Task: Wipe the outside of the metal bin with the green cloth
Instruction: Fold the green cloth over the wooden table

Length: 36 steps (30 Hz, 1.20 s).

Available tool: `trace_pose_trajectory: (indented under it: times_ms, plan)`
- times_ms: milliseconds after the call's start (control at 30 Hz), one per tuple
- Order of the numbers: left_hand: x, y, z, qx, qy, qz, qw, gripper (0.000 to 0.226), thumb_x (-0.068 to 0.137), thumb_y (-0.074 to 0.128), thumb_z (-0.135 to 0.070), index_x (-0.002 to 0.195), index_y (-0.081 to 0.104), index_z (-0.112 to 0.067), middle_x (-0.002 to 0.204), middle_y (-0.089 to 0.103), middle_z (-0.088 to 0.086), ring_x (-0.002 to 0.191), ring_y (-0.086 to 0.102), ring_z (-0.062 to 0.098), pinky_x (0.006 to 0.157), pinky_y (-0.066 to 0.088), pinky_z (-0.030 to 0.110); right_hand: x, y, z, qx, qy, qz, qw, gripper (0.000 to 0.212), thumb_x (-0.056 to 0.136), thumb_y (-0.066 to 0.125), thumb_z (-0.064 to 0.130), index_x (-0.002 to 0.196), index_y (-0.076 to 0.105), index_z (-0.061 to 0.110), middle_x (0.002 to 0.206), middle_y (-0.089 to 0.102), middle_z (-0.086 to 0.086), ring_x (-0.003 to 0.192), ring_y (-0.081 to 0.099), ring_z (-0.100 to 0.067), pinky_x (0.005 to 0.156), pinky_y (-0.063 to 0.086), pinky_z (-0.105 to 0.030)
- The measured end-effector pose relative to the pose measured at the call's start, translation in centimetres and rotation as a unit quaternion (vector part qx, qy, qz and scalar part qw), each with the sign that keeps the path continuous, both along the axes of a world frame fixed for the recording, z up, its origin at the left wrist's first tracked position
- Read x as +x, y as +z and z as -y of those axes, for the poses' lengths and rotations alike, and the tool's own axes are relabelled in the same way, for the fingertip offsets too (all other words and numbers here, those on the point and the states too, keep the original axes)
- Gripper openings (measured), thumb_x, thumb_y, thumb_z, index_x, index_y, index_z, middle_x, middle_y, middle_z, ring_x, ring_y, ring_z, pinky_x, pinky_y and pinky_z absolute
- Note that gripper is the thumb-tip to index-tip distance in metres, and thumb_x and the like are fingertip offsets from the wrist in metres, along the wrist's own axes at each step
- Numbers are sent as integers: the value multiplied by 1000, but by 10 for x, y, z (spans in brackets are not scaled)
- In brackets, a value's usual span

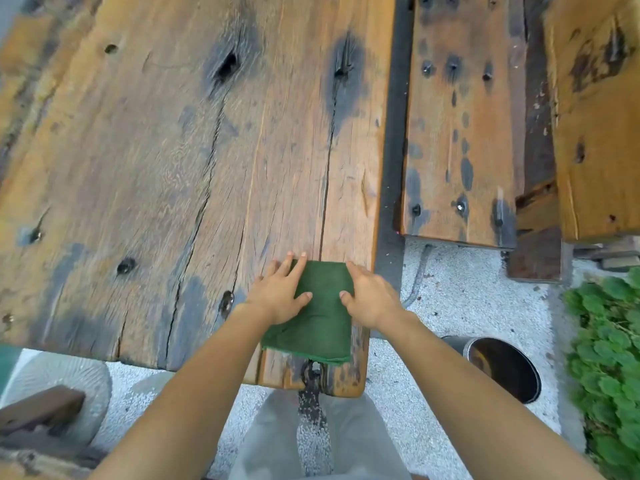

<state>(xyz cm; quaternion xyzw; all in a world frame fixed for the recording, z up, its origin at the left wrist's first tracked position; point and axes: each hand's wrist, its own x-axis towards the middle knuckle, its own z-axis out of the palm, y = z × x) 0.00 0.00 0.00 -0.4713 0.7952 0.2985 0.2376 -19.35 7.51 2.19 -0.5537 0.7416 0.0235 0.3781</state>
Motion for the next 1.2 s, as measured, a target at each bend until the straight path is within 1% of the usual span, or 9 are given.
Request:
trace_pose_trajectory:
  times_ms: [200, 300, 433, 533, 667, 800, 900, 1067, 1200]
  plan:
    - [2, -12, 10, -23, -12, -19, 999, 74, 104, 48, -37, 164, 8, -21, 170, 14, 6, 148, 28, 32, 112, 42, 49, 7, -11, 23, -2, -115, 36, 993, 61, 94, 63, 30, 148, 39, 15, 141, 46, -13, 128, 47, -33, 102, 43, -39]
    - [-2, -15, 21, -46, -3, -33, 998, 69, 100, 57, -25, 160, 24, -20, 158, 31, 5, 135, 40, 30, 99, 50, 47, 6, -15, 33, 11, -158, 46, 986, 56, 90, 69, 27, 140, 48, 14, 132, 52, -13, 121, 52, -33, 98, 45, -37]
    - [-4, -22, 37, -55, -4, -42, 998, 57, 95, 63, -17, 148, 43, -23, 142, 43, 5, 129, 43, 29, 94, 53, 46, 2, -23, 41, 1, -173, 34, 984, 34, 90, 71, 21, 122, 64, 12, 111, 65, -7, 108, 59, -26, 94, 49, -32]
    - [-4, -26, 47, -37, 0, -54, 998, 46, 93, 66, -16, 137, 52, -19, 133, 52, 7, 125, 45, 29, 95, 52, 46, 2, -28, 46, 4, -178, 34, 983, 21, 92, 67, 17, 113, 71, 12, 113, 66, -9, 105, 60, -24, 95, 49, -30]
    - [-7, -23, 60, -21, -2, -58, 998, 31, 93, 66, -13, 124, 62, -12, 127, 56, 9, 118, 55, 30, 91, 53, 44, 2, -28, 54, -4, -173, 32, 984, 19, 94, 64, 16, 111, 72, 11, 122, 62, -10, 112, 58, -26, 102, 47, -35]
    - [-10, -19, 79, -15, 17, -70, 997, 22, 91, 66, -12, 112, 66, -13, 120, 67, 9, 110, 62, 31, 89, 56, 44, -5, -26, 62, -2, -195, 46, 980, 20, 95, 63, 21, 113, 70, 15, 121, 63, -12, 112, 59, -29, 101, 47, -35]
    - [-14, -13, 94, -16, 32, -86, 996, 21, 90, 65, -11, 111, 67, -14, 112, 70, 11, 103, 64, 32, 85, 57, 43, -11, -23, 70, -19, -214, 55, 975, 13, 95, 63, 22, 105, 71, 22, 115, 65, -11, 103, 60, -26, 93, 48, -27]
    - [-20, -5, 112, -43, 39, -121, 991, 19, 91, 63, -7, 108, 69, -12, 107, 71, 13, 101, 64, 34, 84, 57, 43, -24, -17, 84, -60, -220, 78, 971, 14, 92, 66, 16, 91, 70, 30, 108, 74, -3, 103, 60, -14, 94, 42, -19]
    - [-22, 3, 114, -65, 45, -135, 988, 16, 92, 64, -6, 106, 69, -12, 104, 72, 12, 99, 64, 33, 83, 58, 45, -30, -11, 86, -74, -221, 87, 969, 15, 91, 68, 16, 99, 74, 27, 107, 75, 0, 106, 64, -13, 100, 43, -21]
